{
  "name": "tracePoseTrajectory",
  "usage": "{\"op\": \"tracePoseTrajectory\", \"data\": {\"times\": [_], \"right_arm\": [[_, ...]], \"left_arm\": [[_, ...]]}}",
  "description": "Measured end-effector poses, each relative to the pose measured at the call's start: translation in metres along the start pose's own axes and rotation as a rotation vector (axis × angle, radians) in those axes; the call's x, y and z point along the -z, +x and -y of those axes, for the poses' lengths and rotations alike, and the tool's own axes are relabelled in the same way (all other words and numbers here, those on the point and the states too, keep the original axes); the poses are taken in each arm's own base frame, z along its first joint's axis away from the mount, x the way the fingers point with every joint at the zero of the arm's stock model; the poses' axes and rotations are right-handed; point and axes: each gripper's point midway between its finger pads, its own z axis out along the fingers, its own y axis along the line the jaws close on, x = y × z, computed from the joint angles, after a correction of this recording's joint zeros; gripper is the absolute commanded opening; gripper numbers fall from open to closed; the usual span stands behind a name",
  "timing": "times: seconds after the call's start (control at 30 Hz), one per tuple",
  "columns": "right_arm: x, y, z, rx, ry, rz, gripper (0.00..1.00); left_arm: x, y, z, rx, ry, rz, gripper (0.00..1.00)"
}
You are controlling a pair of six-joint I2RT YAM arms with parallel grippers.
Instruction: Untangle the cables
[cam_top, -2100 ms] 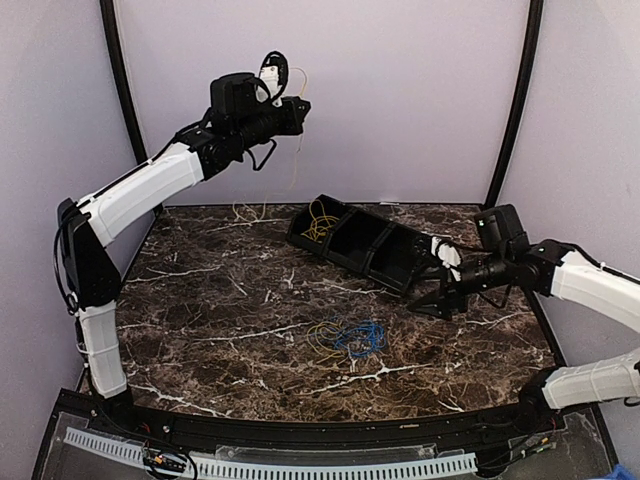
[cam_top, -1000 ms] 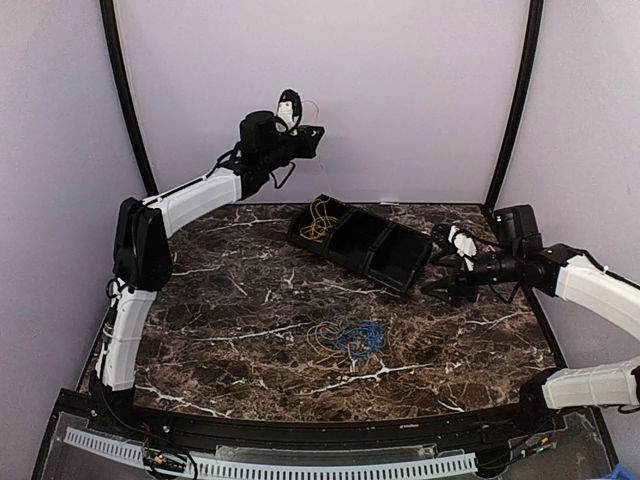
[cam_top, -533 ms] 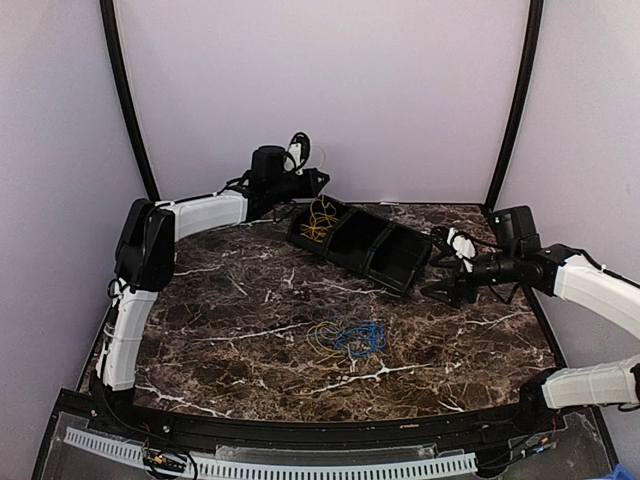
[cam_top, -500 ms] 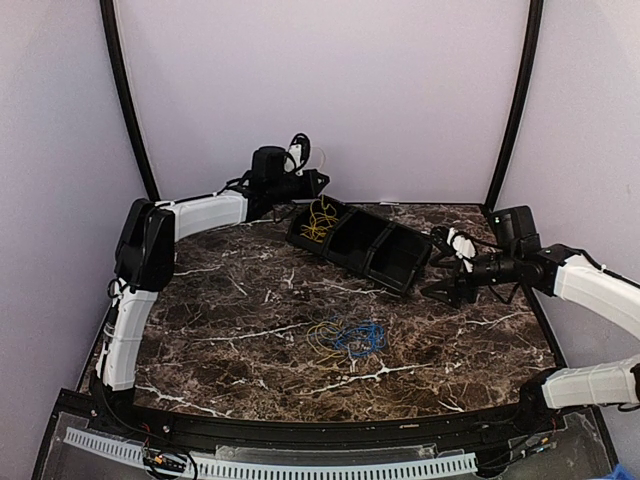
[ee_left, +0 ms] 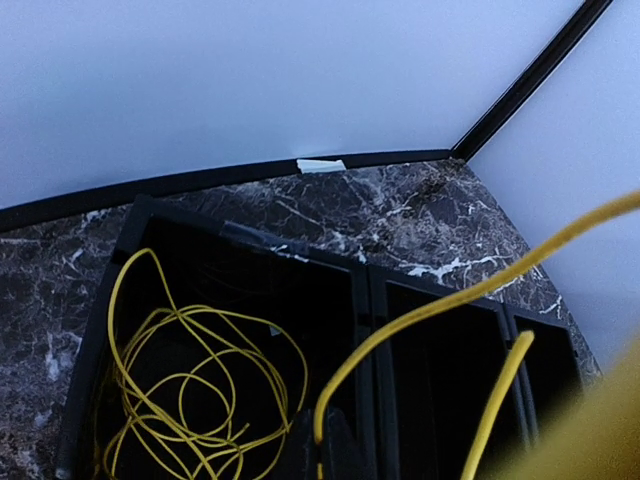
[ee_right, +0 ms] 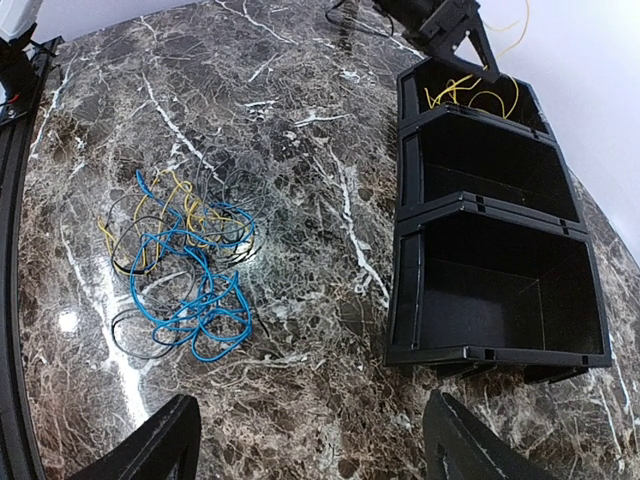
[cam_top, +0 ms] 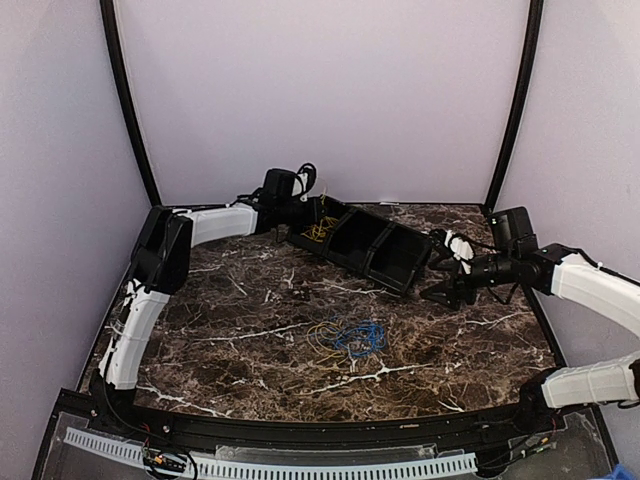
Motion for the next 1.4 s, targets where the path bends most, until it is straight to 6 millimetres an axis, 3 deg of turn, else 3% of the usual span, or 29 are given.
{"op": "tracePoseTrajectory", "data": {"times": [0.13, 0.23, 0.37, 0.57, 0.83, 1.03, 1.17, 1.3, 1.4], "right_arm": [[0.0, 0.0, 0.0, 0.0, 0.0, 0.0, 0.78], [0.0, 0.0, 0.0, 0.002, 0.0, -0.001, 0.78], [0.0, 0.0, 0.0, 0.003, 0.0, -0.001, 0.78], [0.0, 0.001, 0.0, 0.006, -0.001, -0.002, 0.78], [0.0, 0.002, -0.001, 0.01, -0.005, -0.008, 0.78], [0.0, 0.003, -0.002, 0.012, -0.008, -0.012, 0.78], [0.0, 0.004, -0.002, 0.014, -0.009, -0.013, 0.78], [0.0, 0.004, -0.002, 0.014, -0.009, -0.014, 0.78], [0.0, 0.004, -0.002, 0.014, -0.007, -0.015, 0.78]], "left_arm": [[-0.022, 0.032, -0.022, 0.031, -0.042, -0.063, 0.0], [-0.031, 0.048, -0.036, 0.05, -0.084, -0.097, 0.08], [-0.032, 0.043, -0.032, 0.04, -0.091, -0.087, 0.23], [-0.028, 0.045, -0.029, 0.008, -0.124, -0.108, 0.36], [0.014, 0.042, -0.003, -0.08, -0.153, -0.2, 0.43], [0.058, 0.018, 0.025, -0.184, -0.112, -0.213, 0.43], [0.076, 0.004, 0.036, -0.212, -0.093, -0.193, 0.44], [0.08, -0.001, 0.025, -0.169, -0.113, -0.174, 0.46], [0.081, 0.01, -0.008, -0.041, -0.172, -0.173, 0.47]]}}
